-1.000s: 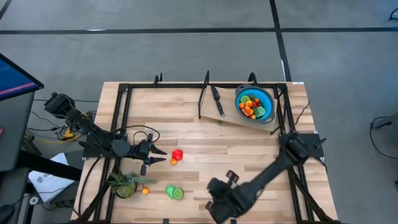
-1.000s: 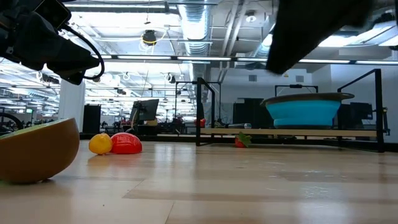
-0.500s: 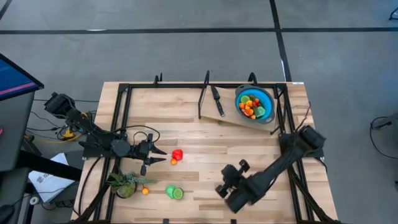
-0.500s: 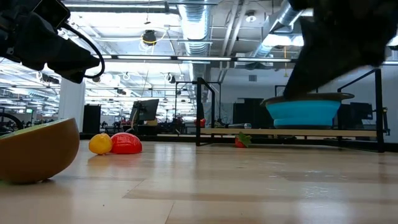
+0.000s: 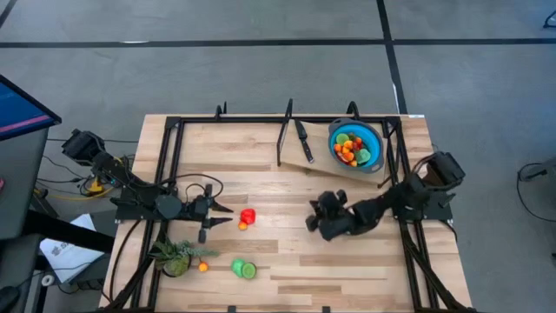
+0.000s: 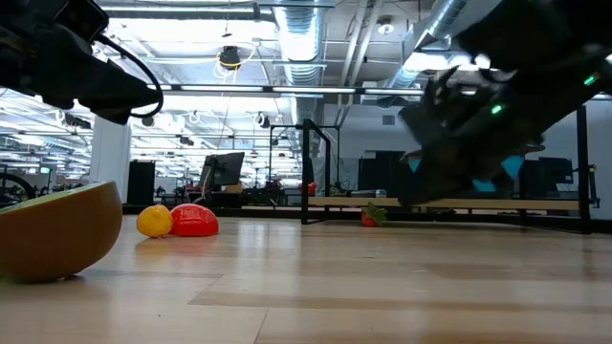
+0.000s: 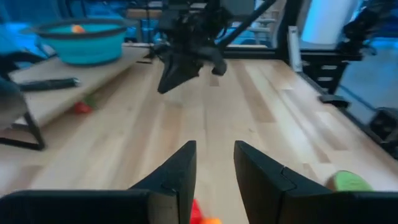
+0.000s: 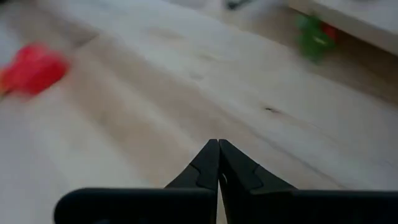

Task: Pick & Place Fruit
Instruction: Put the red strawberry into the blue colander, then put the half red apple into the blue colander

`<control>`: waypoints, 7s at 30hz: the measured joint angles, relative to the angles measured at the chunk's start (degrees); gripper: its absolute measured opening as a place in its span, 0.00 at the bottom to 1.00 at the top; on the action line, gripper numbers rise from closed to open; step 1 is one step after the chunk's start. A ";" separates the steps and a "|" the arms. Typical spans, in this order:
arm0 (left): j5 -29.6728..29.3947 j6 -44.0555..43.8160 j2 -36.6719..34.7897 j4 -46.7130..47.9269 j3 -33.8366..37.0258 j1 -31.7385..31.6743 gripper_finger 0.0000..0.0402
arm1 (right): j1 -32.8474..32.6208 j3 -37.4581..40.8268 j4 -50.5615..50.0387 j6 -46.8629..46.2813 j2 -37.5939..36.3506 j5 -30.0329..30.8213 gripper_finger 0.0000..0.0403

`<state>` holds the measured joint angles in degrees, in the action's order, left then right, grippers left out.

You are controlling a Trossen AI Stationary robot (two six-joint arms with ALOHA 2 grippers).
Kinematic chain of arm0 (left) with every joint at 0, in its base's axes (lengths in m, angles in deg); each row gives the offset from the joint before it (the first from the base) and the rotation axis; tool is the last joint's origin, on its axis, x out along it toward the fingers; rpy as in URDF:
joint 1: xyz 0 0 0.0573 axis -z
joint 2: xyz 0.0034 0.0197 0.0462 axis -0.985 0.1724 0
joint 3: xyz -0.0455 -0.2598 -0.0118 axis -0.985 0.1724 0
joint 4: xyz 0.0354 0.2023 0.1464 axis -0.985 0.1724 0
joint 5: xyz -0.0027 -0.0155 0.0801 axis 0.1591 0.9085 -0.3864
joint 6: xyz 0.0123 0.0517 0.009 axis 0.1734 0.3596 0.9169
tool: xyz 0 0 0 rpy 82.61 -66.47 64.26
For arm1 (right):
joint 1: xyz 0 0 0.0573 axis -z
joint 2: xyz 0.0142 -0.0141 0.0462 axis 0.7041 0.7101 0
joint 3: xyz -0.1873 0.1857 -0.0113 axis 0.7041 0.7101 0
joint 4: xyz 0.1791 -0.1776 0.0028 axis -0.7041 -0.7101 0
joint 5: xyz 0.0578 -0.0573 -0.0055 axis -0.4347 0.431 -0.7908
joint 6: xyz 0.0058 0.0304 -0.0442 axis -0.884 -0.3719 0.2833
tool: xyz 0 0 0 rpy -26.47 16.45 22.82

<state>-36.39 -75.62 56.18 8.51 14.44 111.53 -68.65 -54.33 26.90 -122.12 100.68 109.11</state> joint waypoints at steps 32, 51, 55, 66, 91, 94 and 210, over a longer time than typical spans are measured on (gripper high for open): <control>-4.52 4.28 0.00 -0.39 0.00 -6.05 0.26 | 20.95 0.04 8.78 -10.86 2.25 -6.56 0.46; -4.52 4.12 0.00 -0.42 0.00 -6.05 0.26 | 23.45 0.04 8.24 -8.74 2.23 -6.09 0.29; -4.52 4.12 0.00 -0.42 0.00 -6.05 0.26 | 24.08 0.04 8.22 -8.83 2.23 -6.25 0.25; -4.52 4.12 0.00 -0.42 0.00 -6.05 0.26 | 23.91 0.04 7.99 -8.87 2.23 -6.27 0.01; -4.52 3.88 0.00 -0.44 0.00 -6.05 0.26 | 12.79 -5.53 -0.12 -5.08 -3.19 -13.92 0.00; -4.52 3.68 0.00 -0.44 0.00 -6.05 0.26 | 11.84 -8.29 -11.29 -4.80 -7.81 -13.86 0.00; -11.83 -22.91 24.52 -10.99 -11.91 5.71 0.26 | 16.29 -8.85 0.07 45.27 -25.77 -24.15 0.28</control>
<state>-48.23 -98.53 80.70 -2.48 2.53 117.25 -52.36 -63.19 26.97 -76.85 74.91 84.96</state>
